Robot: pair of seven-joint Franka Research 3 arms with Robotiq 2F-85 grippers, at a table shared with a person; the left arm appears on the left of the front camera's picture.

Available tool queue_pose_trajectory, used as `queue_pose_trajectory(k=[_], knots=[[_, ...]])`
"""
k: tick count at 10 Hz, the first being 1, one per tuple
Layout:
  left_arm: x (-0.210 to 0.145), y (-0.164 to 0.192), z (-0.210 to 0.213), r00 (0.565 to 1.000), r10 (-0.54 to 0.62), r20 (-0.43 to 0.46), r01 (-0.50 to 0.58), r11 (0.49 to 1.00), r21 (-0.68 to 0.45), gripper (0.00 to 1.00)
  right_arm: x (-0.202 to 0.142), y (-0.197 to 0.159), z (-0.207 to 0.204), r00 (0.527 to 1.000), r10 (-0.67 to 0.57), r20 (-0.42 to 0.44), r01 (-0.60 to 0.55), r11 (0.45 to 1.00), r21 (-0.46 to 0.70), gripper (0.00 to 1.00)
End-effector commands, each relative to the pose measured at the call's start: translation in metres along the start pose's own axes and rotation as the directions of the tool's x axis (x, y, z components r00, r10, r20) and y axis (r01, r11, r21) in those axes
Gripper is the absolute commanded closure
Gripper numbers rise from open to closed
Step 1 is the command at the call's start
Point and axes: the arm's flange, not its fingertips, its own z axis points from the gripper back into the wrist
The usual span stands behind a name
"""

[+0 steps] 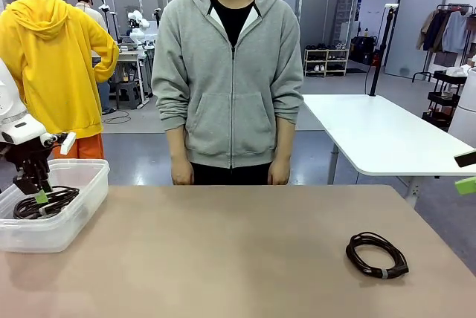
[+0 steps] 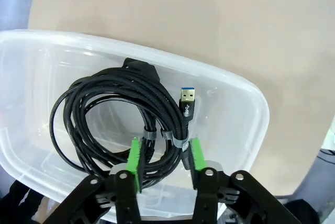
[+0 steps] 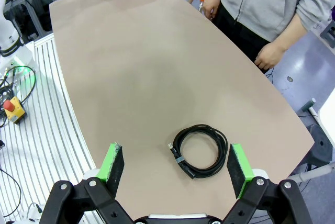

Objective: Organize and store the cables.
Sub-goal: Place the USB Extension Cable into the Organizing box.

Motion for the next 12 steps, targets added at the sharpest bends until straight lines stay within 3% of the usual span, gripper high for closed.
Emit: queue_pose_trajectory(k=[1, 2, 3, 5, 6, 7, 12], knots=[[-0.001, 0.005, 0.008, 1.000, 0.030, -0.005, -0.030, 0.999, 0.027, 0.00, 0.001, 0.002, 0.000, 1.000, 0.003, 0.002, -0.003, 1.000, -0.005, 0.00], [-0.003, 0.005, 0.011, 0.999, 0.037, 0.001, -0.037, 0.999, 0.031, 0.00, 0.001, 0.002, 0.000, 1.000, 0.003, 0.002, -0.003, 1.000, -0.005, 0.00], [-0.004, 0.004, 0.013, 0.999, 0.043, 0.002, -0.043, 0.999, 0.031, 0.21, 0.001, 0.002, 0.000, 1.000, 0.003, 0.002, -0.003, 1.000, -0.005, 0.00], [-0.004, -0.003, 0.015, 0.998, 0.065, -0.019, -0.064, 0.997, 0.044, 0.00, 0.001, 0.002, 0.000, 1.000, 0.003, 0.002, -0.003, 1.000, -0.005, 0.00], [-0.003, -0.005, 0.016, 0.993, 0.116, -0.021, -0.115, 0.991, 0.071, 0.00, 0.001, 0.002, 0.000, 1.000, 0.003, 0.002, -0.003, 1.000, -0.005, 0.00], [-0.005, 0.003, 0.013, 0.999, 0.037, 0.001, -0.037, 0.999, 0.027, 0.00, 0.001, 0.002, 0.000, 1.000, 0.003, 0.002, -0.003, 1.000, -0.005, 0.00], [-0.005, 0.003, 0.013, 0.999, 0.037, 0.001, -0.037, 0.999, 0.027, 0.00, 0.001, 0.002, 0.000, 1.000, 0.003, 0.002, -0.003, 1.000, -0.005, 0.00]])
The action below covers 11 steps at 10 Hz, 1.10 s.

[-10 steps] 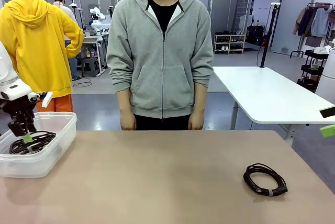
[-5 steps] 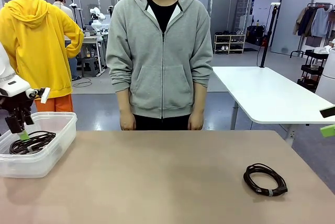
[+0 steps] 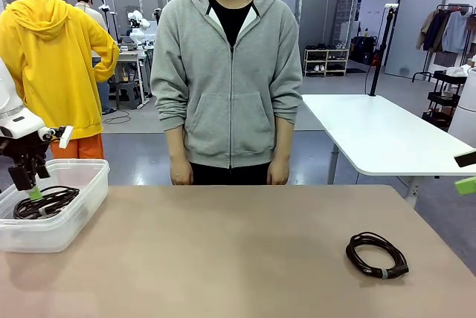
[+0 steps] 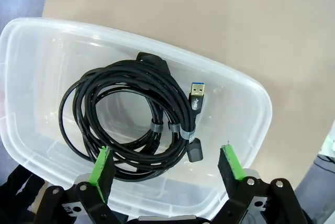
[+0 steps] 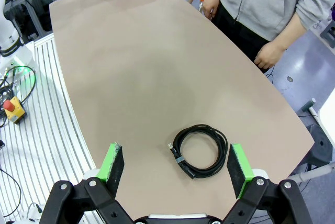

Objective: Organize and store the cables.
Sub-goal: Place the USB Extension Cable into the Organizing box.

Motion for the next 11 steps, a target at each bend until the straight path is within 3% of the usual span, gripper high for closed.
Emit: queue_pose_trajectory(k=[1, 11], knots=[[-0.0030, 0.0010, 0.0000, 1.000, -0.013, 0.003, 0.013, 1.000, -0.003, 0.00, 0.0007, 0.0015, 0.0002, 1.000, 0.003, 0.002, -0.003, 1.000, -0.005, 0.00], [-0.0002, 0.0000, 0.0000, 1.000, 0.000, 0.000, 0.000, 1.000, 0.000, 0.00, 0.0007, 0.0015, 0.0002, 1.000, 0.003, 0.002, -0.003, 1.000, -0.005, 0.00]])
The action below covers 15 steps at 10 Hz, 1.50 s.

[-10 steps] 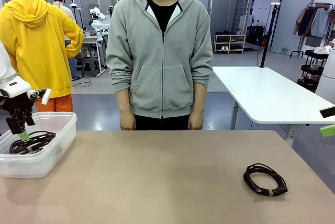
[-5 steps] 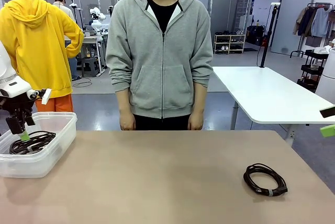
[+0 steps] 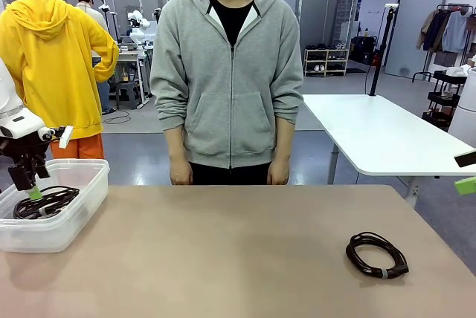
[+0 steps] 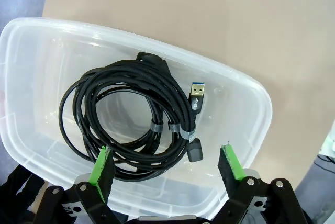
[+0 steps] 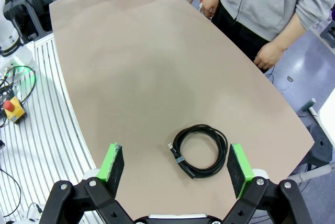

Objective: Organize and store the cables.
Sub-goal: Place the USB Extension Cable into the Organizing box.

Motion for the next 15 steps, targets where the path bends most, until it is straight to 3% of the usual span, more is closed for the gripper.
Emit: queue_pose_trajectory(k=[1, 2, 3, 4, 5, 6, 7, 9, 10, 13, 15], knots=[[-0.001, 0.000, 0.016, 0.997, -0.053, 0.052, 0.051, 0.998, 0.035, 0.00, 0.000, 0.000, 0.000, 1.000, 0.000, 0.000, 0.000, 1.000, 0.000, 0.00], [0.009, -0.009, 0.037, 0.989, -0.105, 0.102, 0.096, 0.991, 0.088, 0.00, 0.020, 0.001, 0.002, 0.997, 0.030, -0.070, -0.031, 0.999, -0.014, 0.00], [0.015, -0.024, 0.054, 0.993, -0.083, 0.088, 0.076, 0.994, 0.081, 0.00, 0.037, 0.003, 0.003, 0.986, 0.081, -0.145, -0.080, 0.997, 0.010, 0.00], [0.020, -0.041, 0.073, 0.987, -0.071, 0.143, 0.061, 0.995, 0.074, 0.00, 0.054, 0.006, 0.002, 0.967, 0.154, -0.205, -0.142, 0.987, 0.070, 0.00], [0.024, -0.059, 0.090, 0.982, -0.127, 0.137, 0.114, 0.989, 0.098, 0.00, 0.074, 0.007, -0.010, 0.934, 0.214, -0.288, -0.189, 0.976, 0.111, 0.00], [0.029, -0.082, 0.108, 0.978, -0.102, 0.183, 0.089, 0.993, 0.074, 0.00, 0.091, 0.003, -0.023, 0.870, 0.299, -0.391, -0.253, 0.953, 0.166, 0.00], [0.033, -0.104, 0.124, 0.975, -0.035, 0.218, 0.021, 0.997, 0.068, 0.00, 0.097, -0.003, -0.036, 0.846, 0.335, -0.415, -0.265, 0.939, 0.218, 0.00], [0.038, -0.154, 0.139, 0.955, 0.080, 0.285, -0.116, 0.987, 0.110, 0.00, 0.085, -0.014, -0.068, 0.791, 0.388, -0.473, -0.276, 0.916, 0.290, 0.00], [0.040, -0.190, 0.148, 0.941, 0.152, 0.304, -0.196, 0.973, 0.122, 0.00, 0.073, -0.021, -0.087, 0.787, 0.386, -0.481, -0.247, 0.912, 0.327, 0.00], [0.046, -0.261, 0.155, 0.882, 0.391, 0.263, -0.424, 0.902, 0.082, 0.00, 0.040, -0.032, -0.124, 0.713, 0.447, -0.540, -0.256, 0.883, 0.393, 0.00], [0.050, -0.275, 0.152, 0.872, 0.373, 0.316, -0.419, 0.904, 0.088, 0.00, 0.018, -0.031, -0.146, 0.704, 0.428, -0.567, -0.210, 0.888, 0.409, 0.00]])
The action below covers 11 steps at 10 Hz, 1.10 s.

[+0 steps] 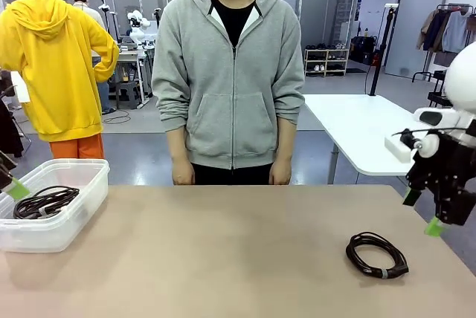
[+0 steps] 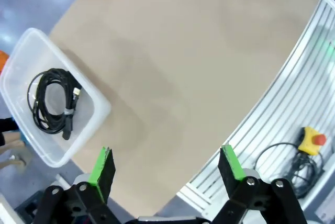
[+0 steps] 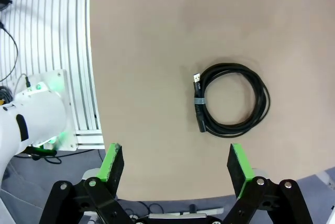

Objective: Organize and store the cables.
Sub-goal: Place the USB Extension Cable into the Organizing box.

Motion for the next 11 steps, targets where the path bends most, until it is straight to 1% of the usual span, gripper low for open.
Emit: queue_pose_trajectory(k=[1, 2, 6, 7, 8, 9, 10, 11], knots=[[0.001, 0.014, 0.000, 1.000, -0.023, -0.008, 0.023, 1.000, -0.003, 0.00, -0.001, 0.003, -0.012, 0.999, 0.002, -0.033, -0.002, 1.000, -0.011, 0.00], [0.001, 0.014, 0.000, 1.000, -0.023, -0.008, 0.023, 1.000, -0.003, 0.00, 0.000, 0.000, 0.000, 1.000, 0.000, 0.000, 0.000, 1.000, 0.000, 0.00], [0.001, 0.014, 0.000, 1.000, -0.023, -0.008, 0.023, 1.000, -0.003, 0.00, -0.001, 0.000, -0.005, 1.000, 0.000, -0.005, 0.000, 1.000, -0.001, 0.00], [0.001, 0.014, 0.000, 1.000, -0.023, -0.008, 0.023, 1.000, -0.003, 0.00, 0.004, 0.002, -0.032, 1.000, 0.000, -0.004, 0.000, 1.000, 0.003, 0.00], [0.001, 0.014, 0.000, 1.000, -0.023, -0.008, 0.023, 1.000, -0.003, 0.00, 0.003, -0.001, -0.054, 0.999, -0.034, -0.016, 0.034, 0.999, -0.020, 0.00], [0.001, 0.014, 0.000, 1.000, -0.023, -0.008, 0.023, 1.000, -0.003, 0.00, 0.003, -0.001, -0.066, 0.998, -0.048, -0.033, 0.047, 0.998, -0.039, 0.00], [0.001, 0.014, 0.000, 1.000, -0.023, -0.008, 0.023, 1.000, -0.003, 0.00, 0.004, -0.003, -0.078, 0.998, -0.059, -0.025, 0.057, 0.996, -0.067, 0.00], [0.001, 0.014, 0.000, 1.000, -0.023, -0.008, 0.023, 1.000, -0.003, 0.00, 0.006, -0.005, -0.092, 0.998, -0.046, -0.031, 0.043, 0.996, -0.075, 0.00]])
